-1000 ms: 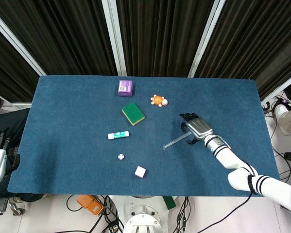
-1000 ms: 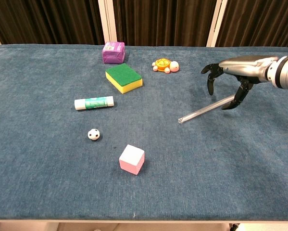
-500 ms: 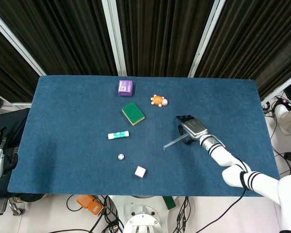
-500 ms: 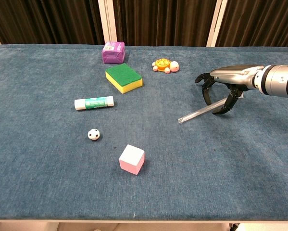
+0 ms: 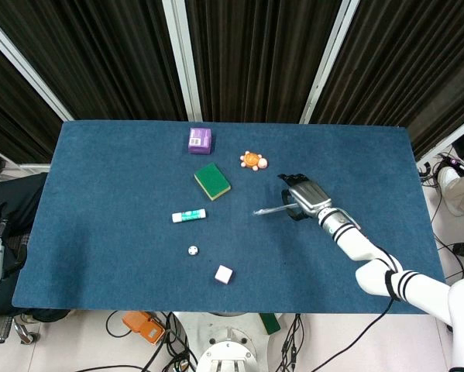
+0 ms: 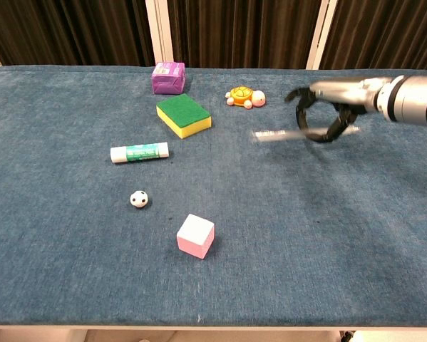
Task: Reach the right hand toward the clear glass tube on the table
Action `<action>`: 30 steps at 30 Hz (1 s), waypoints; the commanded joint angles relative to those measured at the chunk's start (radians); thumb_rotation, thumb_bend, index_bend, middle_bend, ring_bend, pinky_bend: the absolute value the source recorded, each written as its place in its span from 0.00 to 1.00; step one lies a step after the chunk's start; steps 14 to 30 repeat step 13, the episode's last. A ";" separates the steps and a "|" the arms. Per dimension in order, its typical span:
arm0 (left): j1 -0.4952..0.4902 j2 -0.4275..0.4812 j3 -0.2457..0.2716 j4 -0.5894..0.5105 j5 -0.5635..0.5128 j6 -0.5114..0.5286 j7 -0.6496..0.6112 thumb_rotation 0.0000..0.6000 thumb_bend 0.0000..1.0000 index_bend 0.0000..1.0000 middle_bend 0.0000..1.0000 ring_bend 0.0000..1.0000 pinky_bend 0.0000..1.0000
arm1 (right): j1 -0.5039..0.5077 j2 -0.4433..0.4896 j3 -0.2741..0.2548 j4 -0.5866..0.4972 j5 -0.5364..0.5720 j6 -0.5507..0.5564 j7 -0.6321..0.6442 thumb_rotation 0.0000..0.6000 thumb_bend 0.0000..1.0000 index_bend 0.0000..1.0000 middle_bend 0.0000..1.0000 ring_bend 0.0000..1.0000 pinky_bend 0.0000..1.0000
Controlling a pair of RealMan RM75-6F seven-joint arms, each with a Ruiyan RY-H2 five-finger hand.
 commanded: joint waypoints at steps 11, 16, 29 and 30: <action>0.004 0.001 0.001 -0.009 -0.004 0.003 0.011 1.00 0.42 0.13 0.00 0.00 0.07 | 0.004 0.142 0.120 -0.242 0.033 0.178 -0.076 1.00 0.60 0.65 0.12 0.17 0.16; 0.004 0.001 0.002 -0.009 -0.003 0.003 0.012 1.00 0.42 0.13 0.00 0.00 0.07 | -0.002 0.153 0.126 -0.267 0.036 0.204 -0.092 1.00 0.60 0.65 0.12 0.17 0.17; 0.004 0.001 0.002 -0.009 -0.003 0.003 0.012 1.00 0.42 0.13 0.00 0.00 0.07 | -0.002 0.153 0.126 -0.267 0.036 0.204 -0.092 1.00 0.60 0.65 0.12 0.17 0.17; 0.004 0.001 0.002 -0.009 -0.003 0.003 0.012 1.00 0.42 0.13 0.00 0.00 0.07 | -0.002 0.153 0.126 -0.267 0.036 0.204 -0.092 1.00 0.60 0.65 0.12 0.17 0.17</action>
